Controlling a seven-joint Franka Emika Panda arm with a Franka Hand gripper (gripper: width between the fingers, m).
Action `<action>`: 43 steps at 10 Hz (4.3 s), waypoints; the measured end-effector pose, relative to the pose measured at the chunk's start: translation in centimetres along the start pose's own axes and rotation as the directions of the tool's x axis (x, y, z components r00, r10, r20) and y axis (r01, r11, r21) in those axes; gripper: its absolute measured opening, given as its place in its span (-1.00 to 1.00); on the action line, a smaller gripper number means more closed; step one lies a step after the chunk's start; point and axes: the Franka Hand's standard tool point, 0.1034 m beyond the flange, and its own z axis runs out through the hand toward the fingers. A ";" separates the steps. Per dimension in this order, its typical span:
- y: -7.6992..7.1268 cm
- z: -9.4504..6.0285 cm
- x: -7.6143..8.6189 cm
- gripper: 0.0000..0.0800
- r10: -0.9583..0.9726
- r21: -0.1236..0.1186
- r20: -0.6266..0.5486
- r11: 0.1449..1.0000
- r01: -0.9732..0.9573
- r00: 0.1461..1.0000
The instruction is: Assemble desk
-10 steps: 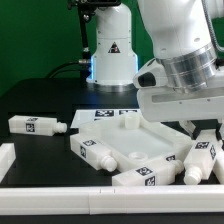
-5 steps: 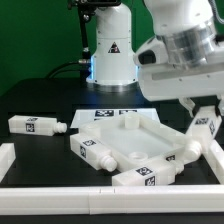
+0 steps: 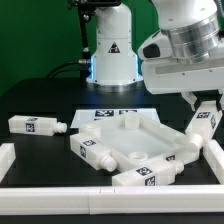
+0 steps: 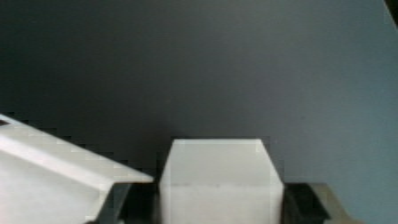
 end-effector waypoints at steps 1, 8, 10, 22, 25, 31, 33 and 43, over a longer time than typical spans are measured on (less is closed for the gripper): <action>0.6 -0.4 -1.7 -0.29 -0.056 0.000 -0.003 0.998 0.056 0.998; 2.7 -0.7 -5.4 -0.29 -0.187 -0.037 -0.043 0.982 0.185 0.981; 5.5 0.4 -7.3 -0.29 -0.402 -0.074 0.011 0.913 0.401 0.916; 8.2 7.8 -11.0 -0.29 -0.495 -0.177 0.066 0.849 0.498 0.866; 8.4 8.2 -10.4 -0.29 -0.500 -0.182 -0.001 0.852 0.491 0.866; 8.3 0.6 -7.9 0.60 -0.476 -0.129 0.085 0.866 0.484 0.875; 6.7 -2.0 -5.5 0.62 -0.495 -0.115 0.074 0.858 0.501 0.866; 8.7 -5.0 5.8 0.62 -0.394 -0.103 -0.034 0.915 0.389 0.918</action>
Offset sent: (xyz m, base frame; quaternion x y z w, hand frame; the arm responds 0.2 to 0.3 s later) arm -0.0364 -0.0035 0.0035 -0.0430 0.1016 -0.0049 0.9939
